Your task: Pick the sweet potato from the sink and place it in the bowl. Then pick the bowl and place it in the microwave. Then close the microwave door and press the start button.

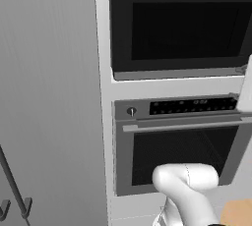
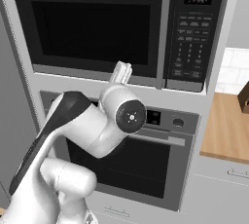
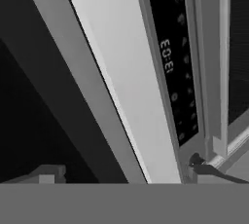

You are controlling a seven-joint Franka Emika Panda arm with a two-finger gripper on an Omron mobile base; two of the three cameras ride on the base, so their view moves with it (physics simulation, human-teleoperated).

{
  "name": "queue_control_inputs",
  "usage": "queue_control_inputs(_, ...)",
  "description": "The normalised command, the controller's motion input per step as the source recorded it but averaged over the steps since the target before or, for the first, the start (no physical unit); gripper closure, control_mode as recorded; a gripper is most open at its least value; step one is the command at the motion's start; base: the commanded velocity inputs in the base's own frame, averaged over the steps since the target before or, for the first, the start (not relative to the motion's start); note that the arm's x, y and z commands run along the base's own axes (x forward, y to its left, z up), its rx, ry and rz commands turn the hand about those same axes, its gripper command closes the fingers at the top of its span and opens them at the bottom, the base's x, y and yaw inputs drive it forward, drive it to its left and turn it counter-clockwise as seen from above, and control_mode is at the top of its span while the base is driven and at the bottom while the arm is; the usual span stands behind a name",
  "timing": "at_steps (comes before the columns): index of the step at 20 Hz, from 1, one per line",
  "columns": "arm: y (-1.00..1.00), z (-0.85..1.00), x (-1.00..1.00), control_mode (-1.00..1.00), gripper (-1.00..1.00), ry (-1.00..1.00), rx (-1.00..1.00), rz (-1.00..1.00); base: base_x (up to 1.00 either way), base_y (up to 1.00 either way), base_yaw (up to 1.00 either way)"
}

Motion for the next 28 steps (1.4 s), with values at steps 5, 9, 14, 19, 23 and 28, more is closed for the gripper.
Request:
queue_control_inputs(5,-1.0,0.0,-0.14,-1.0,-1.0,0.01,0.03,-0.03,0.0,0.0,0.0)
queue_control_inputs(9,-1.0,0.0,0.1,-1.0,-1.0,0.03,0.02,-0.04,0.0,0.0,0.0)
queue_control_inputs(14,-0.59,0.0,0.48,-1.0,-1.0,0.03,0.02,-0.04,0.0,0.0,0.0)
queue_control_inputs(19,-0.11,0.0,0.58,-1.0,-1.0,0.0,0.02,0.0,0.0,0.0,0.0)
queue_control_inputs(23,-0.12,-0.03,0.45,-1.0,-1.0,0.0,0.02,0.0,0.0,0.0,0.0)
queue_control_inputs(28,-0.38,-0.06,0.29,-1.0,-1.0,0.0,0.04,0.0,0.0,0.0,0.0)
